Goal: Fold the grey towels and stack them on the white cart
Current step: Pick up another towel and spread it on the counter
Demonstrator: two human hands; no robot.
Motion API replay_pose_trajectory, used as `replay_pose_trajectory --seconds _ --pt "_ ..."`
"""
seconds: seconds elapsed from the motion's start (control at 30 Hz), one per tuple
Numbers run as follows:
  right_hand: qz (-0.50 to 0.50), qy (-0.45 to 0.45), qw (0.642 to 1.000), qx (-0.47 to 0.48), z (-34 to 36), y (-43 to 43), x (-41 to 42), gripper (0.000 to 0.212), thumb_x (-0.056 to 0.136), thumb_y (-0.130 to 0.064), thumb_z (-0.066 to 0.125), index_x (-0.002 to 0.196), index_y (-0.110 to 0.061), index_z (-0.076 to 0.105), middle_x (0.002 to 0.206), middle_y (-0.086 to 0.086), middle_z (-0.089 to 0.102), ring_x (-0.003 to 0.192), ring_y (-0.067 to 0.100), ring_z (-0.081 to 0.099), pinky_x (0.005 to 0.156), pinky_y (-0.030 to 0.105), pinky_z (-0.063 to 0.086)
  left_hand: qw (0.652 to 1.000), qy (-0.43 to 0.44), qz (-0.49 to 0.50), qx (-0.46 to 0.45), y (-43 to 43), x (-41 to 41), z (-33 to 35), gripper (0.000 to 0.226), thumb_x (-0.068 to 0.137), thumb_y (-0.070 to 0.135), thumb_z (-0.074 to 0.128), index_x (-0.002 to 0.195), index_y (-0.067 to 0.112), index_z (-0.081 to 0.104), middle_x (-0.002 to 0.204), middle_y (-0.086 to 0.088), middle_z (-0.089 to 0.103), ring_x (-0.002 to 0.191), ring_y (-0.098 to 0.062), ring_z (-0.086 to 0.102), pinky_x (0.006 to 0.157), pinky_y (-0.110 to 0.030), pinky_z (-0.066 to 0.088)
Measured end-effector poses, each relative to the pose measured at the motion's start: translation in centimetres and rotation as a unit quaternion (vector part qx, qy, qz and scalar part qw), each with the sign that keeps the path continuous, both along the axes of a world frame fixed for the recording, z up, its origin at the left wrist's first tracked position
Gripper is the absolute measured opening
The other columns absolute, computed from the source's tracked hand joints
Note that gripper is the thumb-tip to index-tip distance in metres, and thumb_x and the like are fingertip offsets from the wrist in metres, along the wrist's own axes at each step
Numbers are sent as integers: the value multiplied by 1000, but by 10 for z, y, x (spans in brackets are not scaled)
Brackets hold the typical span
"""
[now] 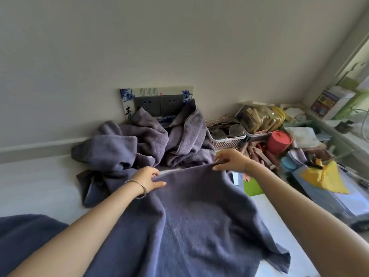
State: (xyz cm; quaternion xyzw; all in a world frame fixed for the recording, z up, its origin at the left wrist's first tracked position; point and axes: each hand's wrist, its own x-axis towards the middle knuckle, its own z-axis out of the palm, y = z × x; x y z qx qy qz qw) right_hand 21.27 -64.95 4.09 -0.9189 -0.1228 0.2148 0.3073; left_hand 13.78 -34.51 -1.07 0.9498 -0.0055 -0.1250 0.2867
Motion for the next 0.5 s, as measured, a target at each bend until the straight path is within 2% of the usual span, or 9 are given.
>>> replay_pose_trajectory --seconds 0.07,0.13,0.2,0.27,0.33,0.4,0.43,0.47,0.5 --pt "-76 -49 995 44 -22 -7 2 30 76 -7 77 103 -2 65 86 1 61 67 3 55 69 22 45 999 -28 26 -13 -6 -2 -17 17 78 29 73 87 20 62 74 6 64 87 -23 65 76 -32 49" --pt "-138 -84 986 51 -37 -22 0 32 76 -13 77 105 -5 65 92 0 61 80 12 55 71 17 41 995 -95 8 36 -21 -3 -27 27 83 30 68 106 17 62 102 0 67 102 -24 60 84 -31 45" --pt "-195 -81 977 45 -49 -41 -3 36 76 -16 77 107 -3 64 95 2 61 87 16 56 73 16 41 983 -168 -33 60 -42 -8 -30 32 87 37 59 111 16 63 110 -1 65 104 -25 57 87 -30 40" --pt "-246 -57 967 13 -60 -58 -7 36 79 -21 75 106 -2 63 98 8 63 93 21 58 82 24 43 975 -200 -78 63 -67 -13 -37 48 85 50 42 110 17 66 109 -1 66 103 -25 60 89 -30 42" --pt "-264 -15 964 -15 -71 -68 -14 22 83 -27 71 88 -8 64 100 14 66 97 28 61 88 33 45 978 -164 -105 77 -90 -18 -49 73 80 59 21 126 16 58 126 -4 60 117 -25 54 99 -33 39" --pt "-282 12 959 -21 -80 -69 -20 23 86 -32 67 75 -13 59 92 12 63 92 27 59 81 29 41 985 -79 -106 114 -107 -24 -62 93 72 68 0 146 20 30 151 -5 32 139 -25 29 113 -40 19" --pt "-295 12 955 -15 -83 -67 -22 25 86 -33 66 78 -10 60 89 10 61 90 25 58 79 27 40 983 -47 -98 147 -112 -27 -71 98 69 72 -8 150 24 16 157 -3 17 144 -24 16 115 -42 9" --pt "-309 6 951 -3 -87 -64 -22 28 86 -33 66 84 -6 64 88 10 61 88 25 57 79 28 40 983 -31 -85 162 -117 -31 -79 99 69 75 -14 150 25 11 158 -3 10 145 -25 11 115 -45 5" --pt "-318 2 948 10 -91 -60 -22 33 86 -34 66 87 -1 66 86 14 63 84 25 56 77 30 40 980 -37 -80 177 -120 -34 -84 96 75 75 -15 149 23 15 157 -5 16 144 -28 16 114 -49 6"
